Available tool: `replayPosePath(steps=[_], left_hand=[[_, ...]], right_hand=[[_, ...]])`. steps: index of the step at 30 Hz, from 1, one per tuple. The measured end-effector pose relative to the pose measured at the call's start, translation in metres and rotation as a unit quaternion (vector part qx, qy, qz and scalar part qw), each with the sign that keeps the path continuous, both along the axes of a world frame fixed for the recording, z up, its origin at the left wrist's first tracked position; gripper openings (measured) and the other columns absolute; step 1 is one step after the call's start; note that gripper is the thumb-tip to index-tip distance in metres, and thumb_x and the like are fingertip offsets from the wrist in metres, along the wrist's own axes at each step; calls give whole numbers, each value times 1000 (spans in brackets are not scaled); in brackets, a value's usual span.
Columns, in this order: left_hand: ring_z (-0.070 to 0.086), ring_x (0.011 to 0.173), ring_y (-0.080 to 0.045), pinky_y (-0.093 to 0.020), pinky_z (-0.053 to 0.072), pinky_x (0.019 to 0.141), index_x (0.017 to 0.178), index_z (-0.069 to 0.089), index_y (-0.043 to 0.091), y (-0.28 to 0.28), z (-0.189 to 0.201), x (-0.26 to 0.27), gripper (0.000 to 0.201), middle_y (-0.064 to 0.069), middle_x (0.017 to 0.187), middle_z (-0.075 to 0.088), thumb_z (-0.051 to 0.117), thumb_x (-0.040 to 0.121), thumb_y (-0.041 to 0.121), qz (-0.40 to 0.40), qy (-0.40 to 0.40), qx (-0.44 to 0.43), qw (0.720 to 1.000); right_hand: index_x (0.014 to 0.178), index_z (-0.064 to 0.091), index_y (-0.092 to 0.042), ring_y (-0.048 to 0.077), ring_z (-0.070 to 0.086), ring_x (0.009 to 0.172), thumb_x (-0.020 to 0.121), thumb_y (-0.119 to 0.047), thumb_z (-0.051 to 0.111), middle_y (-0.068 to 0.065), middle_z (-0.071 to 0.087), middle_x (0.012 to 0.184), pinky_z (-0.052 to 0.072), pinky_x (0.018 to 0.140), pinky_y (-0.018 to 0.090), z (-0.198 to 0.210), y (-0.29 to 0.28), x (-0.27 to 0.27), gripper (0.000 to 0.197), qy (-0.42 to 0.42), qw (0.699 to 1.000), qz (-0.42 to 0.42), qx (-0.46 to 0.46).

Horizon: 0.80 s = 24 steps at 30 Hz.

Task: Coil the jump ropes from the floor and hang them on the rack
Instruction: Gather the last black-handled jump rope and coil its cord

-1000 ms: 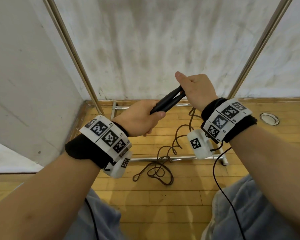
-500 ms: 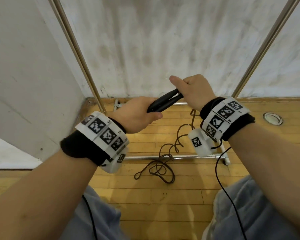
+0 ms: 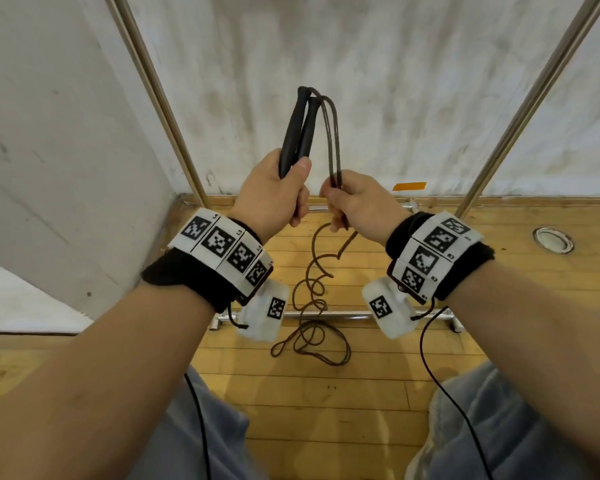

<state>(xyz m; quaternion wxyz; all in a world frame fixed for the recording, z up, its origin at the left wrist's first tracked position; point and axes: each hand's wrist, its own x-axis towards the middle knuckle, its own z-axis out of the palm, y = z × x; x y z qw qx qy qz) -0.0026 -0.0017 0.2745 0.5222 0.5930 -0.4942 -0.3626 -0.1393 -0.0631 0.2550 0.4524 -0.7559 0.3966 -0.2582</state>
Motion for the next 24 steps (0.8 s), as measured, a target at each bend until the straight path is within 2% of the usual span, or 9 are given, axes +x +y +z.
replayPosePath(steps=[2,4,6,8,11,14,18,22,24], left_hand=[[48,53,-19,-28,40,46,93,51,17,-4,2,0,8,3,56,49,51,98,22,-1,15,-1,1000],[48,54,-15,-25,41,48,92,54,11,-7,5,1,7,2,59,49,55,95,17,-8,36,5,999],[50,54,-13,-23,42,48,89,55,9,-8,7,2,8,1,61,49,55,95,14,1,65,0,998],[55,54,-12,-23,46,50,89,56,10,-9,8,2,9,1,62,53,55,96,16,39,84,-8,996],[65,57,-13,-22,53,56,93,53,15,-10,7,-2,6,-2,68,61,51,98,19,80,134,-11,988],[68,58,-17,-25,55,56,95,48,18,-11,7,-5,7,-7,69,65,46,101,20,93,173,-14,980],[72,68,-26,-31,56,52,94,46,21,-11,8,-8,10,-13,80,72,41,102,25,101,172,8,980],[73,76,-26,-40,59,74,102,45,19,-9,11,-8,11,-11,81,75,40,103,29,55,250,42,966],[73,74,-25,-38,60,74,107,45,15,-10,12,-7,15,-11,82,75,40,103,29,49,277,46,958]], right_hand=[[85,56,-21,10,48,45,97,-15,46,-5,46,58,47,55,31,0,1,0,16,-75,996,-25,43],[87,58,-19,7,43,44,95,-14,49,-7,45,57,42,50,24,-3,2,1,13,-95,993,-50,43],[85,60,-17,6,47,47,93,-16,53,-6,51,59,44,52,22,-6,2,1,11,-79,993,-80,18],[78,62,-14,10,53,54,92,-16,54,-3,56,60,50,60,27,-7,1,-1,16,-77,992,-97,9],[75,63,-4,18,56,60,93,-20,51,-2,58,57,50,72,35,-4,4,0,27,-52,996,-66,-28],[75,60,-12,11,56,58,94,-18,49,-6,58,56,47,65,26,-5,15,7,23,-24,999,-11,-23],[79,54,-14,15,54,58,95,-10,45,-3,57,57,47,66,34,-11,32,17,19,-5,997,73,20],[80,52,-17,14,49,53,99,-14,40,-2,51,53,44,61,30,-19,36,20,23,0,995,89,41],[81,54,-18,13,50,54,100,-18,40,-4,52,53,45,63,30,-27,36,20,23,0,994,87,58]])
